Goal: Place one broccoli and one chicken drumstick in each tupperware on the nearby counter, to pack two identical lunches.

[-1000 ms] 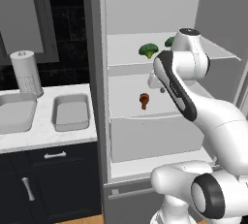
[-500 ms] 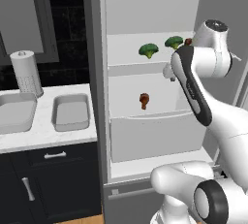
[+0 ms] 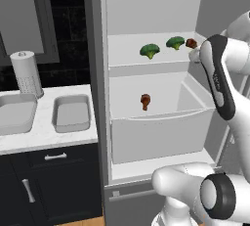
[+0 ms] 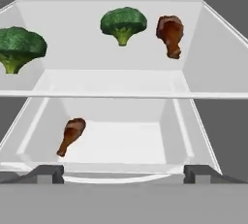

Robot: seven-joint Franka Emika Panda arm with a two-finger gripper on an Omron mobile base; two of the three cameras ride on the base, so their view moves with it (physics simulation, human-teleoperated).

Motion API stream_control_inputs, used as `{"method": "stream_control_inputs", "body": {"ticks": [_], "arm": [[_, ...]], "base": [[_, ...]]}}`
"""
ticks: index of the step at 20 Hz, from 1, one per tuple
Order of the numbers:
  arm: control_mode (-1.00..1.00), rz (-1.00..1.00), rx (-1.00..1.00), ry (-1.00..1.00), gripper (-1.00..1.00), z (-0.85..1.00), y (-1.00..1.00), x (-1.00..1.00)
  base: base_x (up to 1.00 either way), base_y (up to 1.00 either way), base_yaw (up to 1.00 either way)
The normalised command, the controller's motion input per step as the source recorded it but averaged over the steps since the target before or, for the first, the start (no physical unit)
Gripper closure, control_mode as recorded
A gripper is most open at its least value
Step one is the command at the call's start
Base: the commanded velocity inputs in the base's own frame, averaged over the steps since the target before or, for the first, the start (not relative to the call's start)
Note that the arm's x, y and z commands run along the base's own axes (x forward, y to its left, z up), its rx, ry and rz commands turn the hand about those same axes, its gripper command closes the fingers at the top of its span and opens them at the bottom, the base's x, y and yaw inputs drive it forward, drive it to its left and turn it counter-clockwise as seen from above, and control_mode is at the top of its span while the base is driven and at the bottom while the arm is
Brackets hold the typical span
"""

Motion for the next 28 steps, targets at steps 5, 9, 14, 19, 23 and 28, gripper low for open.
{"method": "stream_control_inputs", "body": {"ticks": [5,9,14,19,23,28], "arm": [[-1.00,0.00,-0.03,-0.04,-1.00,0.11,-0.37,0.46],[-1.00,0.00,-0.10,-0.03,-1.00,-0.08,-0.13,0.70],[-1.00,0.00,-0.06,-0.04,-1.00,0.00,-0.18,0.52],[-1.00,0.00,0.00,0.00,-1.00,0.00,-0.22,0.54],[-1.00,0.00,0.00,0.00,-1.00,-0.01,-0.13,0.39],[-1.00,0.00,0.00,0.00,-1.00,-0.01,-0.04,0.37]], "base": [[0.00,0.00,0.00],[0.00,0.00,0.00],[0.00,0.00,0.00],[0.00,0.00,0.00],[0.00,0.00,0.00],[0.00,0.00,0.00]]}}
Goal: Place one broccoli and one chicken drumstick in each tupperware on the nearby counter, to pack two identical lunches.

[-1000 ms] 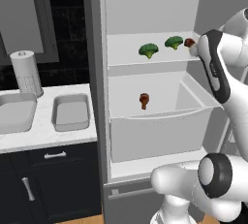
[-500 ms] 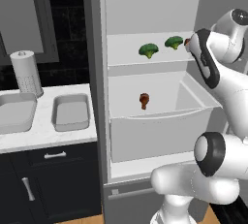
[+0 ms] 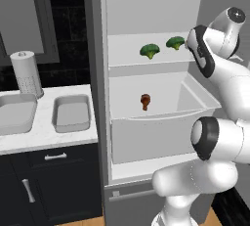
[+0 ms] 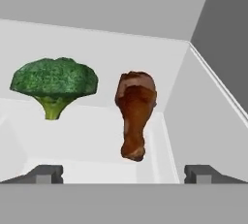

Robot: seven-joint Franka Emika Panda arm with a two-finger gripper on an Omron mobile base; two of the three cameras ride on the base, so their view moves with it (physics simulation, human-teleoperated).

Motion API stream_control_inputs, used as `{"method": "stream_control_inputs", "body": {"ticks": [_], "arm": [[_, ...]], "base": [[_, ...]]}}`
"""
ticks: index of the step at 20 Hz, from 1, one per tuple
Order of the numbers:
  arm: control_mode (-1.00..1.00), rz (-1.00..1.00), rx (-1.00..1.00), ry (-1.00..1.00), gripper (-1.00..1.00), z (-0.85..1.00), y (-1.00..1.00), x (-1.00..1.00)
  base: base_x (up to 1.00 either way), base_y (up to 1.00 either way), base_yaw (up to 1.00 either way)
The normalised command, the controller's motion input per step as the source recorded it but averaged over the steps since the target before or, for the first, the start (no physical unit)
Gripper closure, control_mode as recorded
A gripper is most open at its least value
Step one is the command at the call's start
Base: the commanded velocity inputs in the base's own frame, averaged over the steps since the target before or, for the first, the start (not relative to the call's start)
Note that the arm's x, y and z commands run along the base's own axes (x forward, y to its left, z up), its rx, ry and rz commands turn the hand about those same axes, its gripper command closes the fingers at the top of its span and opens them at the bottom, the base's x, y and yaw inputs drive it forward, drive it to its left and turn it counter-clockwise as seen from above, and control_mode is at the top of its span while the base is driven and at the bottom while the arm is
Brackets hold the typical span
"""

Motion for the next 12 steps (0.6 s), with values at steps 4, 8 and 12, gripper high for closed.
{"method": "stream_control_inputs", "body": {"ticks": [4,8,12], "arm": [[-1.00,0.00,0.00,0.00,-1.00,-0.13,0.00,0.44],[-1.00,0.00,0.00,0.00,-1.00,-0.11,-0.05,0.38],[-1.00,0.00,0.00,0.00,-1.00,-0.08,-0.11,0.32]], "base": [[0.00,0.00,0.00],[0.00,0.00,0.00],[0.00,0.00,0.00]]}}
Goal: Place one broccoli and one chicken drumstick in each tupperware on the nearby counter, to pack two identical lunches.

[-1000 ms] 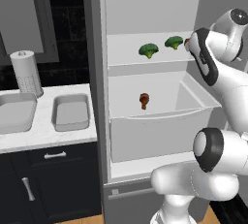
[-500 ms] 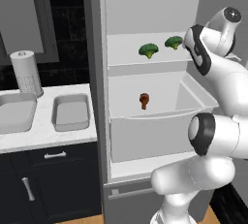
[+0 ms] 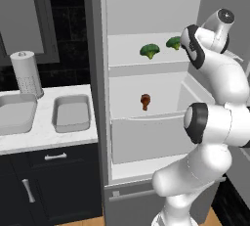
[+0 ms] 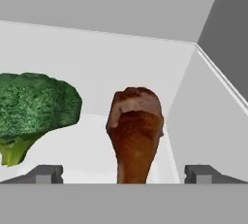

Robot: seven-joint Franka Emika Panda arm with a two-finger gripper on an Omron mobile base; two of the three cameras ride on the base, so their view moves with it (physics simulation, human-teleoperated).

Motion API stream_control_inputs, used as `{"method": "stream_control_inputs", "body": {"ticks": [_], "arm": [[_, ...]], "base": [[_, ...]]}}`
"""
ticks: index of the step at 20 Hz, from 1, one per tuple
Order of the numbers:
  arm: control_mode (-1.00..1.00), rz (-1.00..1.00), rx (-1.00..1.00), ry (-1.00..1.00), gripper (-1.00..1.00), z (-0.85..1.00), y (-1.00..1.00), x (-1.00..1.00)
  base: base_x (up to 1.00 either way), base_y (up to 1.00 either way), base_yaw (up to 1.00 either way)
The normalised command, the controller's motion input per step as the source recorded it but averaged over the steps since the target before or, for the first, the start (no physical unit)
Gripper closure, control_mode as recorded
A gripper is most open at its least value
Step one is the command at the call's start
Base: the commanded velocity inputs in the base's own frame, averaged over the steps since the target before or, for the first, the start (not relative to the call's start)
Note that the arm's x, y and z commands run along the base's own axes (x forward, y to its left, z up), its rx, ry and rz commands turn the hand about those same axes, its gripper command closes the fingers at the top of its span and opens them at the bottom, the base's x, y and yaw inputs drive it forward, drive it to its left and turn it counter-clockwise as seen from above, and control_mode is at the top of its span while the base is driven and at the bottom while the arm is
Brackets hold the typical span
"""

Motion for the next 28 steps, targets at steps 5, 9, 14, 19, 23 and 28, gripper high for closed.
{"method": "stream_control_inputs", "body": {"ticks": [5,9,14,19,23,28], "arm": [[-1.00,0.00,0.00,0.00,-1.00,-0.07,-0.11,0.31],[-1.00,0.00,0.00,0.00,-1.00,-0.11,-0.13,0.32],[-1.00,0.00,0.00,0.00,-1.00,-0.12,-0.11,0.31],[-1.00,0.00,0.00,0.00,1.00,-0.33,-0.01,0.25],[-1.00,0.00,0.00,-0.04,1.00,-0.68,0.00,-0.04],[-1.00,-0.04,-0.02,-0.03,1.00,-0.21,0.00,-0.35]], "base": [[0.00,0.00,0.00],[0.00,0.00,0.00],[0.00,0.00,0.00],[0.00,0.00,0.00],[0.00,0.00,0.00],[0.00,0.00,0.00]]}}
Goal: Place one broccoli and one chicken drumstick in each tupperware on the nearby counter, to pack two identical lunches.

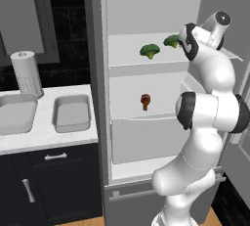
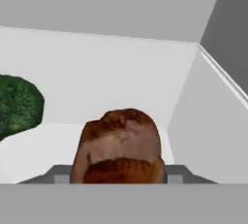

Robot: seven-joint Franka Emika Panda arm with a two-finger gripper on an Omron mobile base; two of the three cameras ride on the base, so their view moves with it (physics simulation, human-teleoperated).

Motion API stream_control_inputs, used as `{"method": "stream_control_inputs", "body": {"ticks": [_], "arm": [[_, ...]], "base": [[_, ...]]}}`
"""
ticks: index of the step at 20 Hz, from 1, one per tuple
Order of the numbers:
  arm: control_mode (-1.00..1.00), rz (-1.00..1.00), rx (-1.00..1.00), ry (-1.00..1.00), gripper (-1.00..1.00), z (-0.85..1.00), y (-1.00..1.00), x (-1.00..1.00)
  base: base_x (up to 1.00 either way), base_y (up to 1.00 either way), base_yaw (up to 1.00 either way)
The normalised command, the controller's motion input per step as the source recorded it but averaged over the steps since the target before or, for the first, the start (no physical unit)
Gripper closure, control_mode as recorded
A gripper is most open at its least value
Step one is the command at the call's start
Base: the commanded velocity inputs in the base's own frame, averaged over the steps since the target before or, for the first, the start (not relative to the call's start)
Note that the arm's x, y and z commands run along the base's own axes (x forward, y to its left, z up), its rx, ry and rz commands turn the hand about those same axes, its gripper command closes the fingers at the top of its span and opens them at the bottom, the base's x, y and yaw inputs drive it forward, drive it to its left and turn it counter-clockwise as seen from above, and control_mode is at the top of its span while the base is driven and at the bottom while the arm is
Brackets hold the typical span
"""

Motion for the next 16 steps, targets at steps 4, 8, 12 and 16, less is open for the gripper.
{"method": "stream_control_inputs", "body": {"ticks": [4,8,12,16], "arm": [[-1.00,0.00,0.15,0.00,1.00,0.12,-0.09,-0.88],[-1.00,0.06,0.27,0.01,1.00,0.29,-0.05,-1.00],[-1.00,0.06,0.11,0.02,1.00,0.07,0.33,-1.00],[-1.00,0.01,-0.13,0.15,1.00,-0.04,0.82,-1.00]], "base": [[0.00,0.00,0.00],[0.00,0.00,0.00],[0.00,0.00,0.00],[0.00,0.00,0.00]]}}
